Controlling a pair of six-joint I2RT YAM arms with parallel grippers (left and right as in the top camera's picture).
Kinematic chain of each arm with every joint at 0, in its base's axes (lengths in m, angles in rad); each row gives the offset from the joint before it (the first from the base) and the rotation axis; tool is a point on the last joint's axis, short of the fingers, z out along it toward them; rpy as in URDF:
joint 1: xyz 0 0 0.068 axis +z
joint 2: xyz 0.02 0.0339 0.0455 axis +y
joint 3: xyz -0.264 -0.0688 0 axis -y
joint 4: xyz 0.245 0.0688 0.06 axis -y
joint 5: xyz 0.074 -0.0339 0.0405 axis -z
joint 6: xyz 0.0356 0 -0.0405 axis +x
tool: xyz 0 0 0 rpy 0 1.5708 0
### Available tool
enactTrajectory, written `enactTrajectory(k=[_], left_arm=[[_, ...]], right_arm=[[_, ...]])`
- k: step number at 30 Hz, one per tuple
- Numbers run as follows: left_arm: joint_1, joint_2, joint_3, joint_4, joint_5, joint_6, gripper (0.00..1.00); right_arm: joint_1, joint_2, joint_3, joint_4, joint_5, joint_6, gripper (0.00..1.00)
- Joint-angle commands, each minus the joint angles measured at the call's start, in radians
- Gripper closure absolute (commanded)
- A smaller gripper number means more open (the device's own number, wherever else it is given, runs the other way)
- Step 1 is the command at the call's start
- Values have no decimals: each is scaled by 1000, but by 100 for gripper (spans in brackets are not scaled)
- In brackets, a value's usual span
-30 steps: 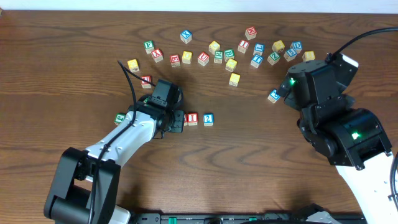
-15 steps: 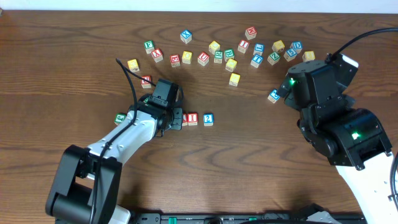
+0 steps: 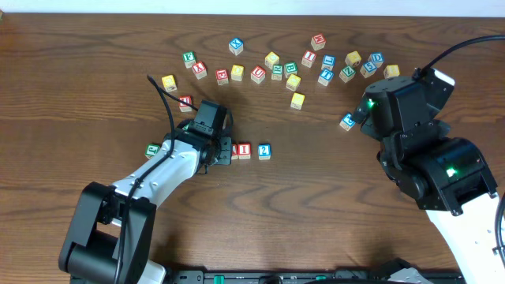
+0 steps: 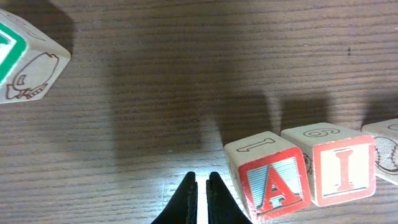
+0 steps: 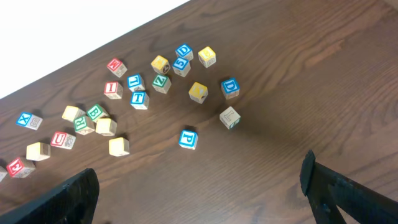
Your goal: Spell out AI2
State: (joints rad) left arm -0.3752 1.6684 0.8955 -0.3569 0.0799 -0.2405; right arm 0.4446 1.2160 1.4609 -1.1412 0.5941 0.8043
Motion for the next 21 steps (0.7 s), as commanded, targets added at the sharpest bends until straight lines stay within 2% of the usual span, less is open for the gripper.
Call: enactTrajectory(k=[1, 21], left_arm=[[-2, 13, -8, 1, 18, -16, 93], [-2, 13, -8, 9, 119, 68, 93]], right_arm=[[-5, -14, -2, -4, 5, 10, 1], [-5, -14, -2, -4, 5, 10, 1]])
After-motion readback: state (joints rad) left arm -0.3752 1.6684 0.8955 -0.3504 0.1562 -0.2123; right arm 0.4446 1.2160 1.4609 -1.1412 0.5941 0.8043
